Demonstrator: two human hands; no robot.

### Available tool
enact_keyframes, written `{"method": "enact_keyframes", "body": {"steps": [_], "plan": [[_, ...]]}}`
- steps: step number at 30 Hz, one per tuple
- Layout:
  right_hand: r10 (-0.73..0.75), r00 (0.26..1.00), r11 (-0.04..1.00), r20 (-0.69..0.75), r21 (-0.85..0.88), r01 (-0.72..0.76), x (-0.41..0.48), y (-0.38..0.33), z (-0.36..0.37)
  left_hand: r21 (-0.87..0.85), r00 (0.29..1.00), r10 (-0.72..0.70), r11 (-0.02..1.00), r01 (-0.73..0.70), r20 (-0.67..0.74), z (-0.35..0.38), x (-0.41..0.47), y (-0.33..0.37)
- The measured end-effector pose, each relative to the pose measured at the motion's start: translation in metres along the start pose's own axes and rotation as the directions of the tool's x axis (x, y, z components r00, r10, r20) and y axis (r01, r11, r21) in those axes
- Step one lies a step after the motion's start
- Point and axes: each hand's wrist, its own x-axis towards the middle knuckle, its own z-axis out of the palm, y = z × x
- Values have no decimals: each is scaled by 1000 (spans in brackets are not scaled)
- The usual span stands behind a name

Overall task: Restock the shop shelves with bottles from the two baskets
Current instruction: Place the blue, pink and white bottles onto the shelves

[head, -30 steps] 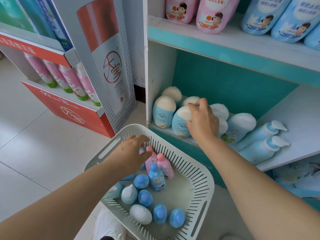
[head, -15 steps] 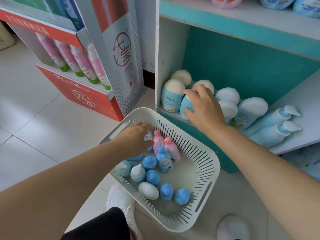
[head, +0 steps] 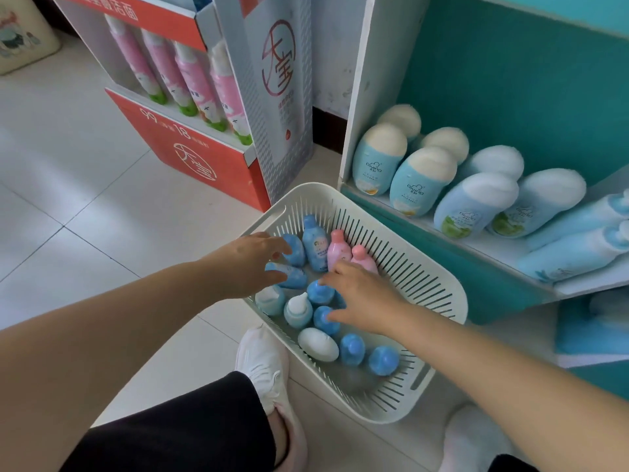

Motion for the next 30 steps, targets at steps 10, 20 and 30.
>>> {"method": "enact_keyframes", "body": {"steps": [10, 20, 30], "plan": [[-53, 960, 992, 275, -95, 82, -1, -18, 69, 4, 1000, 18, 1000, -18, 11, 6, -1, -2], [-56, 975, 994, 215, -84, 76, 0, -18, 96, 31, 996, 6, 999, -9, 85, 18, 2, 1], [-73, 970, 997, 233, 13, 72, 0, -4, 94, 37, 998, 0, 999, -3, 70, 18, 3, -4]]}}
